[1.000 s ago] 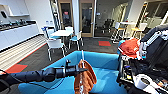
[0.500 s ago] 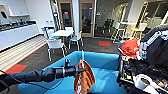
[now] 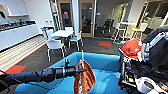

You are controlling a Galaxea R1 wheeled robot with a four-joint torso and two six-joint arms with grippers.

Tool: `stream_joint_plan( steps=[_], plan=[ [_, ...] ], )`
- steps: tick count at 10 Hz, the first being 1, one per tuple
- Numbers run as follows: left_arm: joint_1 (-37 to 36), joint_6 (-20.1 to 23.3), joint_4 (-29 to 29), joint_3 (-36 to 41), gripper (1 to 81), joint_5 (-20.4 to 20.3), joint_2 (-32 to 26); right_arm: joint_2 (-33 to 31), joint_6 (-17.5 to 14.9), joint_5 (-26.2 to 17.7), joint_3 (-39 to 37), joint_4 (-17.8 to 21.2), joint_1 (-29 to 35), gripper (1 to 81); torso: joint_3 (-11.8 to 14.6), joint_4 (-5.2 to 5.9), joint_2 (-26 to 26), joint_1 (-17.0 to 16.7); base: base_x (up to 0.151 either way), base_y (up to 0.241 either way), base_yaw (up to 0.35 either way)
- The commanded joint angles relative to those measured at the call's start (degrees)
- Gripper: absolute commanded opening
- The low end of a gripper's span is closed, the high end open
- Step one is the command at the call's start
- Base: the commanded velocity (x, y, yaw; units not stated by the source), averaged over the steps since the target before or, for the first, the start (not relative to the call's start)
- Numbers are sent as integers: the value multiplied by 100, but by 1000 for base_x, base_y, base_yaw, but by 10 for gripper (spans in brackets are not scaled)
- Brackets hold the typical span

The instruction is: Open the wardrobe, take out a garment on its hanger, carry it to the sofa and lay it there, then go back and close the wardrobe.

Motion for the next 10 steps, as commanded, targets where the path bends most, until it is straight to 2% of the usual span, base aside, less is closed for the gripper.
stream_joint_plan(
  steps=[1, 5, 8, 10],
  plan=[
    [-952, 58, 137, 211, 10, -562, -38, -60, 0, -272, 26, -48, 55, 811, 0, 0, 0, 0, 86, 0, 0],
    [-944, 58, 137, 211, 10, -562, -29, -60, 9, -272, 26, -48, 64, 811, 0, 0, 0, 0, 83, 0, 0],
    [-944, 58, 137, 220, 10, -580, -38, -52, -8, -272, 18, -66, 64, 811, 0, 0, 5, 6, 0, 0, 0],
    [-952, 58, 137, 185, 10, -588, -38, -43, -8, -272, 18, -66, 64, 811, -510, 0, 2, 2, 0, 0, 0]
  ],
)
